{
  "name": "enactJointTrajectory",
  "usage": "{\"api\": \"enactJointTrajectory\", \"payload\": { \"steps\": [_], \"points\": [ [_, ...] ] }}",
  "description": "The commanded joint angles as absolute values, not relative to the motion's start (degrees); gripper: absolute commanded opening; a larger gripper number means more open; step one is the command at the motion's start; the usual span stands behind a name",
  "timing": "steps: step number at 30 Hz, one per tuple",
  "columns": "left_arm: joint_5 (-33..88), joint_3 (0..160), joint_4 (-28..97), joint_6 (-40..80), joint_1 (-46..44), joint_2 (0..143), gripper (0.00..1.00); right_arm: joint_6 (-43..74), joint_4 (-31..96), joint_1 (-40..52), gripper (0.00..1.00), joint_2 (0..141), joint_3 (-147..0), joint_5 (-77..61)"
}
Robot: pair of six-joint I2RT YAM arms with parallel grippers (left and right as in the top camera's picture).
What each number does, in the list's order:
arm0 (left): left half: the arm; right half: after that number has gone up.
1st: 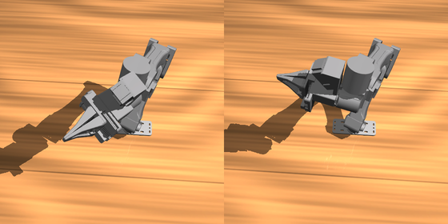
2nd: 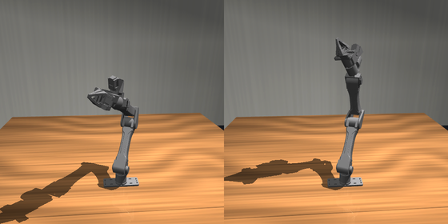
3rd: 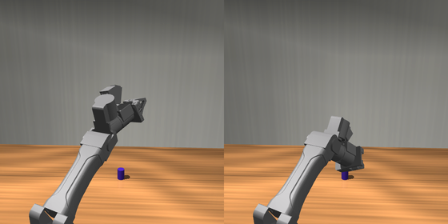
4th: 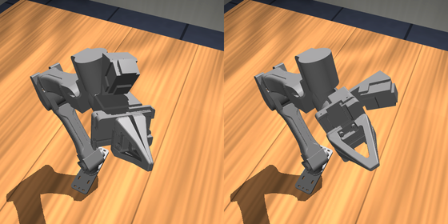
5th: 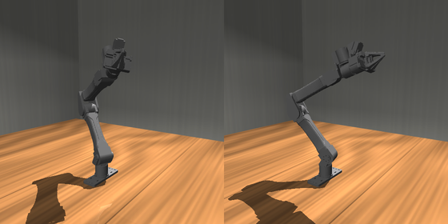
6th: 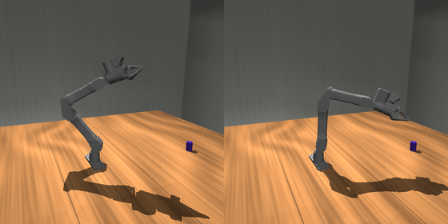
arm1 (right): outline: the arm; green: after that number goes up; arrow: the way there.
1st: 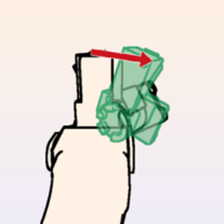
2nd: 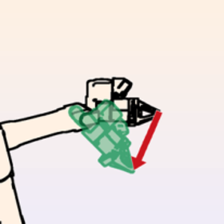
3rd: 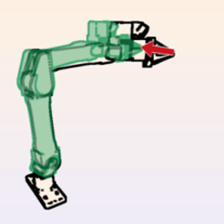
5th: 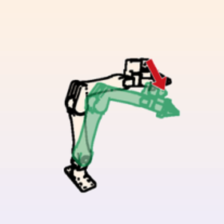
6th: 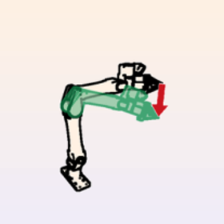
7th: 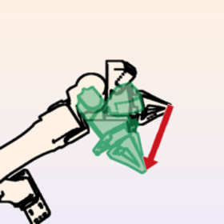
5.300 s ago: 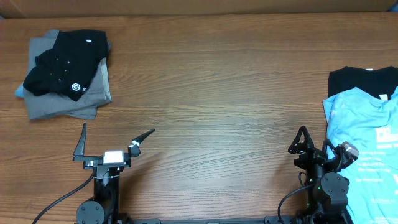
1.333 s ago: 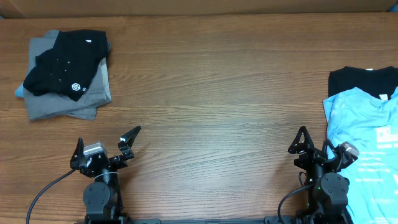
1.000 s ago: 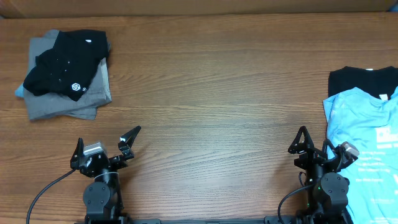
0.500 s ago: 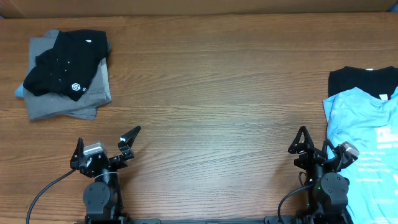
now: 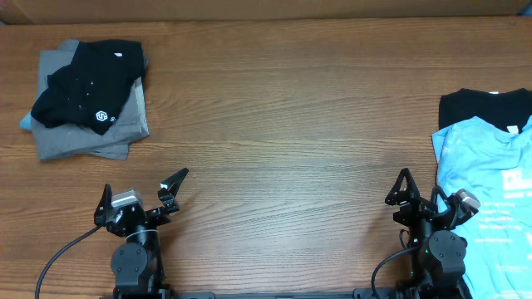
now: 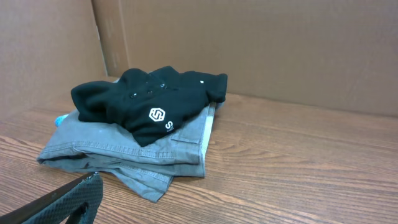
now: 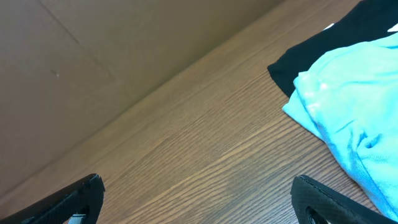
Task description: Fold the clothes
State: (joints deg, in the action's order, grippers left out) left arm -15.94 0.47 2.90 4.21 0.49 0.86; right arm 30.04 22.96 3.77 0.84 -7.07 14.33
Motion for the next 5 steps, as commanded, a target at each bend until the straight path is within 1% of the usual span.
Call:
{"api": "enactJointTrajectory", "payload": {
  "steps": [1,5],
  "points": [
    [-16.91,0.27,2.83,4.89,0.73,0.27,1.0,30.46,22.7,3.51,1.0,0.16,-6.76,14.31],
    [-16.91,0.27,2.83,4.89,0.73,0.27,1.0,30.46,22.7,3.51,1.0,0.16,-6.76,14.31]
  ]
}}
